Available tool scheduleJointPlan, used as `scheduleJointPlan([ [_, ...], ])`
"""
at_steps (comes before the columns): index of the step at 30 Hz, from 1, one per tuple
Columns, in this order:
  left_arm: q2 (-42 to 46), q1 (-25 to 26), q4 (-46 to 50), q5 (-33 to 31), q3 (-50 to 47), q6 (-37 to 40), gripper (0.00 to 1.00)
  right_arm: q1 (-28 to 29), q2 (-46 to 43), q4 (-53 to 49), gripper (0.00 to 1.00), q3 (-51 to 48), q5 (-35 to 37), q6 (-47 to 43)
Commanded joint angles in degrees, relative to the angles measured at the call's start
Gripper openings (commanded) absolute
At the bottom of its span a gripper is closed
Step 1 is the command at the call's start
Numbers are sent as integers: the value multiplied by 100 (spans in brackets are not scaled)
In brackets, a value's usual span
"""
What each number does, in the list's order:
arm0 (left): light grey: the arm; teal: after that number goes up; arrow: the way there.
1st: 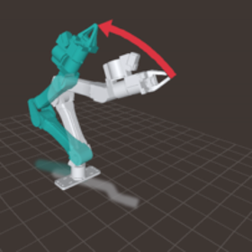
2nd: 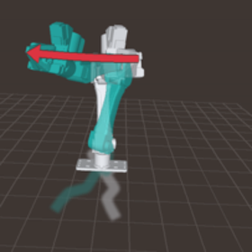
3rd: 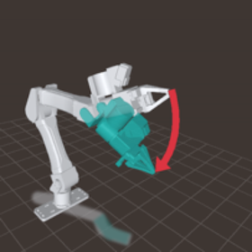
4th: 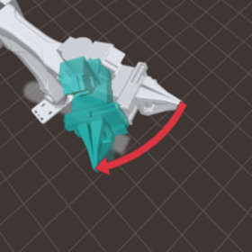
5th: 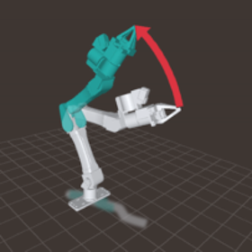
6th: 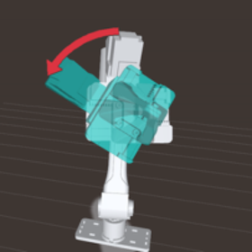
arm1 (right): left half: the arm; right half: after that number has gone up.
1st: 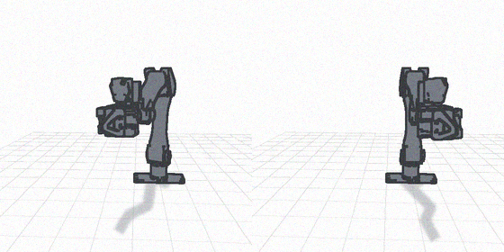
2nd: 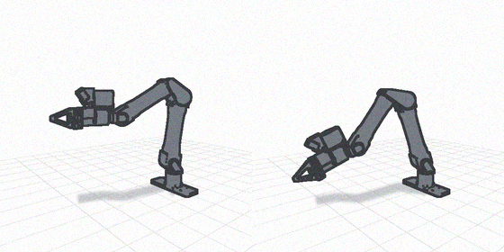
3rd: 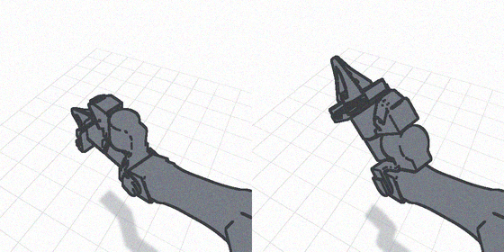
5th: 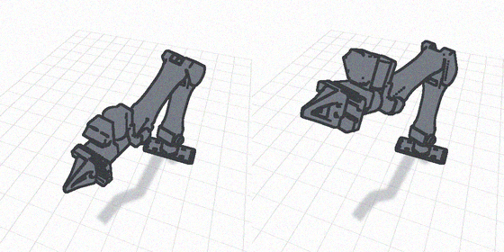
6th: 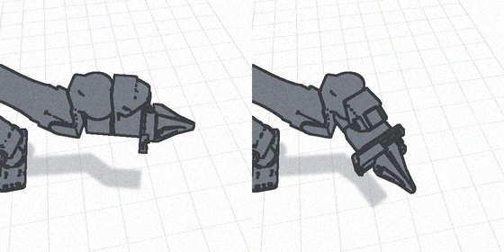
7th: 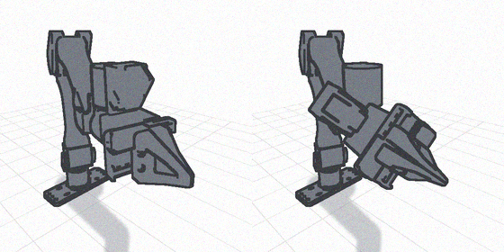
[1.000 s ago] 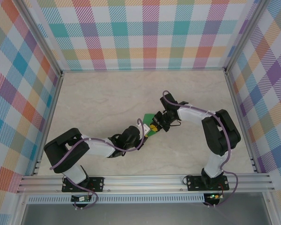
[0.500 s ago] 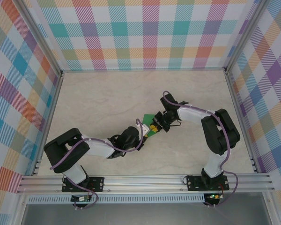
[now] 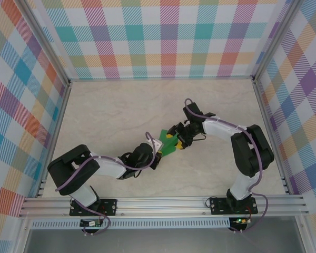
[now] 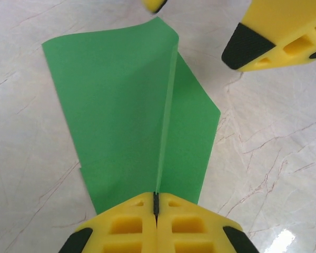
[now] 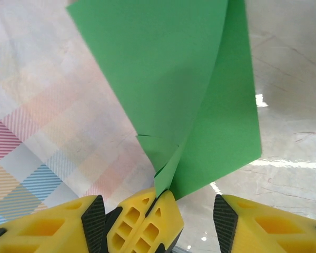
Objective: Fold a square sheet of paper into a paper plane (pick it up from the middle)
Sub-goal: Fourth fold the wing at the center of the table.
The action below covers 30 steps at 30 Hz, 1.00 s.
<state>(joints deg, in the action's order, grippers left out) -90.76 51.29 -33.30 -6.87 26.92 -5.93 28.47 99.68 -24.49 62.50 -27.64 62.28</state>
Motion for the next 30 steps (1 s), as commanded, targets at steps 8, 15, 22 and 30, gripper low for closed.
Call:
scheduleJointPlan([
  [8,498,-199,-381,26,-339,-1918,0,-29,-379,793,56,-389,-182,-907],
  [15,288,-212,-783,87,-472,-2872,0,126,-212,1020,51,-454,-291,-1134],
  [22,359,-216,-757,-7,-555,-3331,0,246,127,1006,48,-325,-338,-1333],
  [30,357,-214,-660,-7,-626,-3722,0,415,490,988,45,-109,-387,-1500],
])
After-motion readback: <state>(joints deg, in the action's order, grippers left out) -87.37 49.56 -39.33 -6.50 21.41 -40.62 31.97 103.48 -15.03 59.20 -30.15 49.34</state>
